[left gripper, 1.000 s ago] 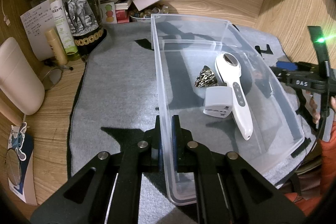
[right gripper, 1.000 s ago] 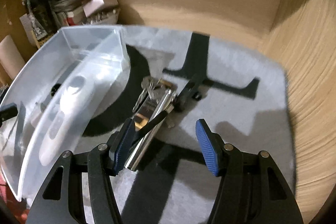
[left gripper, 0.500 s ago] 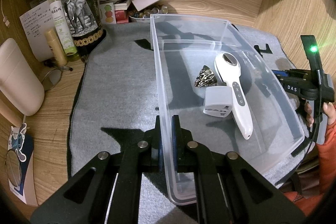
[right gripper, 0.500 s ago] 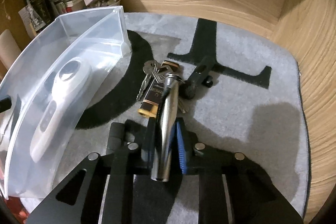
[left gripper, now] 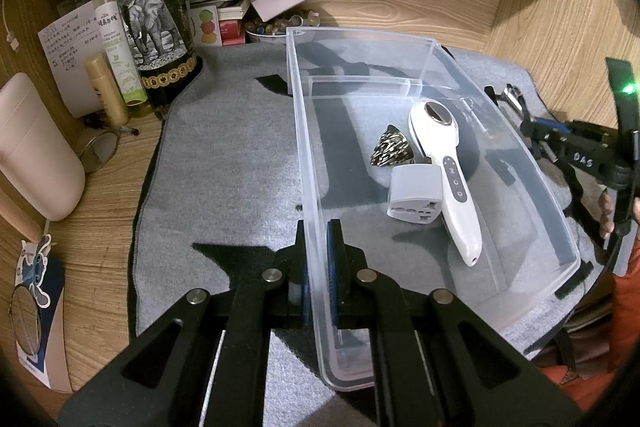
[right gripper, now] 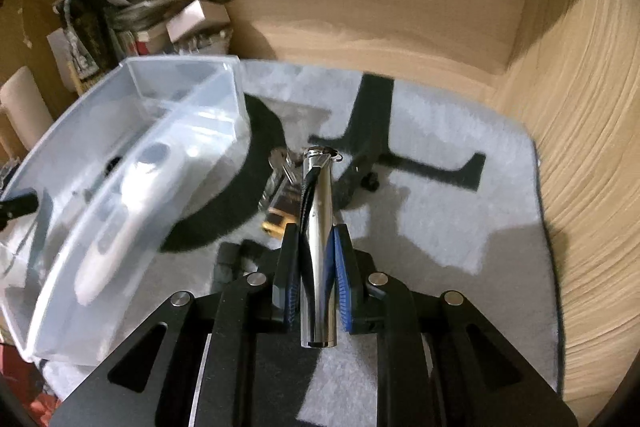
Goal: Organize rigid objects
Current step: 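Lift the silver cylinder with the right tool and lower it into the box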
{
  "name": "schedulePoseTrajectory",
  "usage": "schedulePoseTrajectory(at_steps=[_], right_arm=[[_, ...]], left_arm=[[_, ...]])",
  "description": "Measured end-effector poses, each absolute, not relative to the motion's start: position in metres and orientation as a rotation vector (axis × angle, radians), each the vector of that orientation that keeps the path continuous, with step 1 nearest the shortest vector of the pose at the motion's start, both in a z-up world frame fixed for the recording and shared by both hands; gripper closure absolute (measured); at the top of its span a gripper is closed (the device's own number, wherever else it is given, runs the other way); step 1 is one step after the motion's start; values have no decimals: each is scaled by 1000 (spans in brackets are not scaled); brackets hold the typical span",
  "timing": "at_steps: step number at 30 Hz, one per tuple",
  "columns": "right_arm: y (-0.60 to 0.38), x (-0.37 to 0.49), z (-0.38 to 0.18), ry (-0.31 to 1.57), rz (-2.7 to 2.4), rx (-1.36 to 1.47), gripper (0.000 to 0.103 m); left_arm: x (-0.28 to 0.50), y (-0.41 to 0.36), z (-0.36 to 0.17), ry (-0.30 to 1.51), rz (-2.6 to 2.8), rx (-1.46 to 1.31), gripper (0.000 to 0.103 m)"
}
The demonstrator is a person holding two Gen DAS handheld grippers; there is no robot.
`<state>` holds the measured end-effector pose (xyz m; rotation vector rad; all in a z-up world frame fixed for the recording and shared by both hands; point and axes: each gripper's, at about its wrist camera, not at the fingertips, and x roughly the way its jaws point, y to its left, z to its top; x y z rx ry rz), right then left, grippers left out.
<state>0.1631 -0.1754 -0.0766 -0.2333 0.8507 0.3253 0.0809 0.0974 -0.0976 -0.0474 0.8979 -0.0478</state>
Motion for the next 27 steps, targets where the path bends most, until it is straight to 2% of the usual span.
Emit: schedulePoseTrajectory(at_steps=[12,14,20,27], right_arm=[[-151,147,-38,731,384,-239,88],[-145,145,-30,707,402,-237,92],[-120,140,-12,647,466,-266,92],[-125,145,-31,730,440,-279,91]], left_arm=[[81,97,-98,897,-48,-46,96],[81,97,-98,897,-47,-46,96],[81,97,-98,896,-48,-47,96],[83,96,-96,897,-53,-40,96]])
